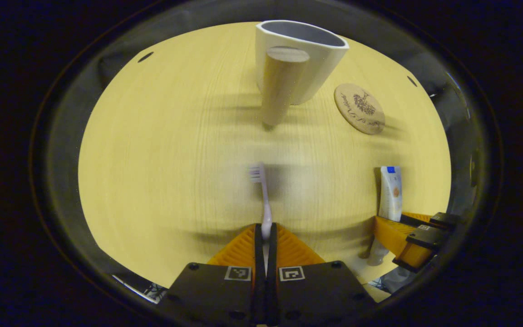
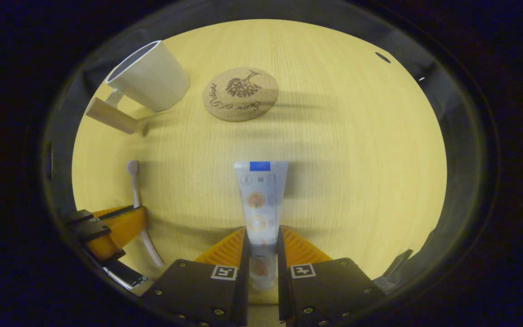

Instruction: Put the toothbrush and toothpaste on the desktop into the cup, then pick up the cup and place it on the coaster on the desktop.

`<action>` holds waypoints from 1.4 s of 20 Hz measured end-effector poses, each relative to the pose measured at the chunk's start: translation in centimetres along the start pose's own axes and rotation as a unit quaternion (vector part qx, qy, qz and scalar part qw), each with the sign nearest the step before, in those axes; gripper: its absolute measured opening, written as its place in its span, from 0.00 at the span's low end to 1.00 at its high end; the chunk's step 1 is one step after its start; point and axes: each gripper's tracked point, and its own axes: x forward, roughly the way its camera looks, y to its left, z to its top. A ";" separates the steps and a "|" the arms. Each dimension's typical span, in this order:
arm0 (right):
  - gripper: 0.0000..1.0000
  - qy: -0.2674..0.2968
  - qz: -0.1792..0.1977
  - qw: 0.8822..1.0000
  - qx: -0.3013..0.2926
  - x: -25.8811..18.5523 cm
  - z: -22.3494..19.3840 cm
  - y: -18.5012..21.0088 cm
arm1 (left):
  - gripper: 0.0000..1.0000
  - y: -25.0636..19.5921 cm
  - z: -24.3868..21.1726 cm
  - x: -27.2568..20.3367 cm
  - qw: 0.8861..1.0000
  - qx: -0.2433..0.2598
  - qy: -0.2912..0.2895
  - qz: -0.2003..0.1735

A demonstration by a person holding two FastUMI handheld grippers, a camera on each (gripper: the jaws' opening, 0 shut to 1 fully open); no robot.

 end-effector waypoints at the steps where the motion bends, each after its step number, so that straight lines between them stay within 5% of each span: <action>1: 0.28 0.000 0.008 1.000 0.010 0.0 -0.1 0.1 | 0.08 -0.5 -0.6 0.5 1.000 -0.005 0.004 -0.006; 18: 0.28 -0.022 0.054 0.995 0.077 -2.5 -1.7 -0.2 | 0.08 -6.0 4.3 -11.7 0.992 -0.013 -0.095 -0.084; 28: 0.28 -0.020 0.068 0.994 0.082 -2.9 -2.2 0.4 | 0.08 -5.2 17.0 -19.1 0.970 -0.029 -0.213 -0.112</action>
